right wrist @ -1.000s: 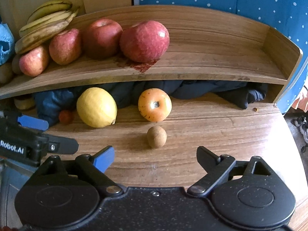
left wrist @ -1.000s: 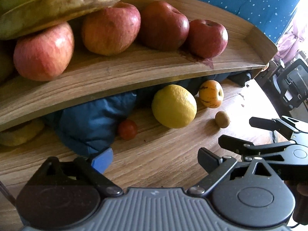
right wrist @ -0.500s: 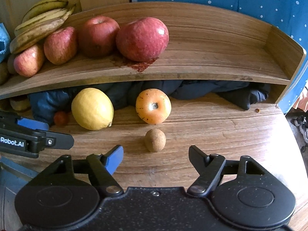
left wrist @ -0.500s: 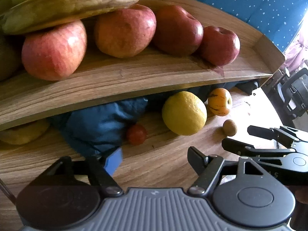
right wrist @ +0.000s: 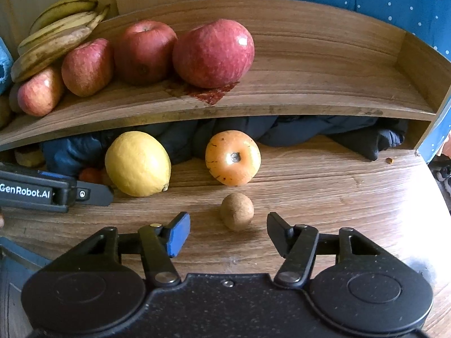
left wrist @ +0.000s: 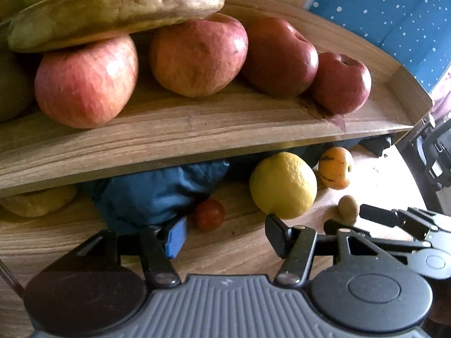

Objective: Organize fruits
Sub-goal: 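Reach the right gripper toward the small kiwi while the left reaches the cherry tomato, then close the right gripper on the kiwi while the left grips the cherry tomato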

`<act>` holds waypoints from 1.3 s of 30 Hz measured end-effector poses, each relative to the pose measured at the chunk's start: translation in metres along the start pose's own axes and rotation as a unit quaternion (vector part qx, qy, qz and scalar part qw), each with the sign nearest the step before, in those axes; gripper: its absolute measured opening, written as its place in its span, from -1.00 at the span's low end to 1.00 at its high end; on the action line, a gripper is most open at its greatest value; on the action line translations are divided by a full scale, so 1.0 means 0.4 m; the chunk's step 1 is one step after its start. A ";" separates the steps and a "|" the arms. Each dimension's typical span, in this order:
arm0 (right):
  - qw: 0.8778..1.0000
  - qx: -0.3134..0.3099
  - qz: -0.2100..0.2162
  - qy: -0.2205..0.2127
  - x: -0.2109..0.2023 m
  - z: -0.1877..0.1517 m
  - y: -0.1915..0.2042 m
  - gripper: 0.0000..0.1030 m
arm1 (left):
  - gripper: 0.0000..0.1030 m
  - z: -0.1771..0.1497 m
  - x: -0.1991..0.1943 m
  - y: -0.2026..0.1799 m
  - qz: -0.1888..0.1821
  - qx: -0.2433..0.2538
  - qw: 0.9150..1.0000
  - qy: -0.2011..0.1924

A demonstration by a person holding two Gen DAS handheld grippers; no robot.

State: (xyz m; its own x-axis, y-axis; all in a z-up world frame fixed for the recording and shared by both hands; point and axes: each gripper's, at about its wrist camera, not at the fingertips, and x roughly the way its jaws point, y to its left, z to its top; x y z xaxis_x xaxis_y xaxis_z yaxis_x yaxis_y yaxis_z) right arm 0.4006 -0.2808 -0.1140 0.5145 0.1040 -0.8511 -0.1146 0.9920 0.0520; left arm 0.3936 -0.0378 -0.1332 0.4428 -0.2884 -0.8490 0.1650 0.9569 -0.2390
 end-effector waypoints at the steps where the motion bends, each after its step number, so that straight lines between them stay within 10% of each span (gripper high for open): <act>1: 1.000 0.001 0.001 0.001 0.003 0.001 0.000 0.23 | 0.24 0.001 0.000 0.001 0.000 -0.002 1.000 -0.001; 39: 1.000 0.005 -0.002 -0.010 0.015 0.014 -0.002 -0.28 | -0.50 -0.006 0.011 -0.019 0.009 -0.001 1.000 0.006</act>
State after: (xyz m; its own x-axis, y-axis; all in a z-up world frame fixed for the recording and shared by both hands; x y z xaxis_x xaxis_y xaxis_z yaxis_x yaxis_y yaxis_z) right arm 0.4087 -0.2804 -0.1163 0.5325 0.1023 -0.8402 -0.1039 0.9931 0.0551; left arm 0.3924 -0.0464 -0.1363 0.4353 -0.2711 -0.8585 0.1550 0.9619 -0.2251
